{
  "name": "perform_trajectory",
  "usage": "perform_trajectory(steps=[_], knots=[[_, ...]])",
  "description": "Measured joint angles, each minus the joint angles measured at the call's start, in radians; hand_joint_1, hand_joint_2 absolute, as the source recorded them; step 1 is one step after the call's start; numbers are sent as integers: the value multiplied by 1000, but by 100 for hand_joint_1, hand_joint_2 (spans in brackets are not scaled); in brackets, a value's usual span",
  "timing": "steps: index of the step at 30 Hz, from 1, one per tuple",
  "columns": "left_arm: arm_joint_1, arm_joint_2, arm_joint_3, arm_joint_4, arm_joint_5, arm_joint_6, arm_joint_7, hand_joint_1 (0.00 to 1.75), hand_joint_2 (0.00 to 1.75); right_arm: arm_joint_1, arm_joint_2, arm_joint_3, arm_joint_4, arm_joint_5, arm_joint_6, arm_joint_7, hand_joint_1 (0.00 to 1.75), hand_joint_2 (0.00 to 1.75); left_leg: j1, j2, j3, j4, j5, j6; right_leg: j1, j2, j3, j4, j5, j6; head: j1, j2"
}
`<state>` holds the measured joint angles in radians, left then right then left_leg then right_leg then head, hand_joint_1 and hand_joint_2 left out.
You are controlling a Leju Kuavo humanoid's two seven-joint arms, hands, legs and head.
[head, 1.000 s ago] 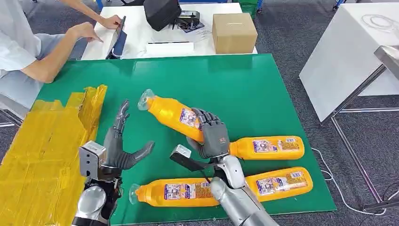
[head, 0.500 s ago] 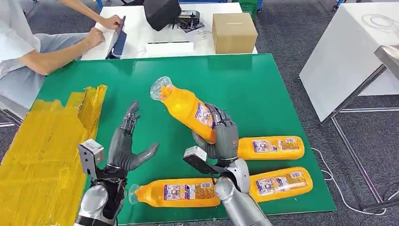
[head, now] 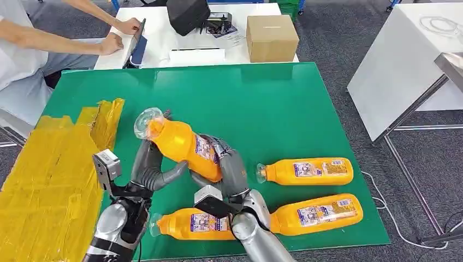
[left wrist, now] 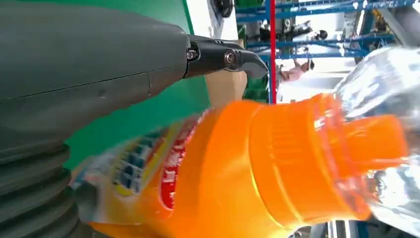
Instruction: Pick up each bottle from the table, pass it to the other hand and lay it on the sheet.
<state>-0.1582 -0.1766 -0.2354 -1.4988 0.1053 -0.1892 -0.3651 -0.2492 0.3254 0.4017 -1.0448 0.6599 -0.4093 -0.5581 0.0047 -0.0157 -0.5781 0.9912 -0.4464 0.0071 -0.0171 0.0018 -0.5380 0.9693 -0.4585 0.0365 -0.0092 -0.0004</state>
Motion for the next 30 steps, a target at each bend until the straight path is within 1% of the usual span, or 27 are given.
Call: perform_trajectory(steps=[4,10,11,12,13,18,30], knots=[[-12,3,-9,19,3,0,0,0,175,-13,2,34,35,1,6,-14,175,175,0,0,0,0,0,0,0,0,0,0,0,0,0,0],[-18,5,-10,34,5,-1,0,0,175,-19,3,50,58,1,6,-16,175,175,0,0,0,0,0,0,0,0,0,0,0,0,0,0],[-18,5,-10,37,9,-1,0,5,175,-20,3,53,60,4,6,-16,175,175,0,0,0,0,0,0,0,0,0,0,0,0,1,0],[-18,5,-10,40,12,-2,0,166,175,-22,3,58,64,8,6,-16,175,175,0,0,0,0,0,0,0,0,0,0,0,0,0,0],[-19,5,-10,42,16,-2,-2,175,175,-24,3,64,69,11,1,-14,175,175,0,0,0,0,0,0,0,0,0,0,0,0,0,0],[-18,5,-7,50,53,-8,-8,175,175,-33,4,81,94,8,-23,-6,175,175,0,0,0,0,0,0,0,0,0,0,0,0,0,0],[-16,6,0,51,74,-9,-29,175,175,-44,5,96,114,-3,-24,-9,175,175,0,0,0,0,0,0,0,0,0,0,0,0,0,0]])
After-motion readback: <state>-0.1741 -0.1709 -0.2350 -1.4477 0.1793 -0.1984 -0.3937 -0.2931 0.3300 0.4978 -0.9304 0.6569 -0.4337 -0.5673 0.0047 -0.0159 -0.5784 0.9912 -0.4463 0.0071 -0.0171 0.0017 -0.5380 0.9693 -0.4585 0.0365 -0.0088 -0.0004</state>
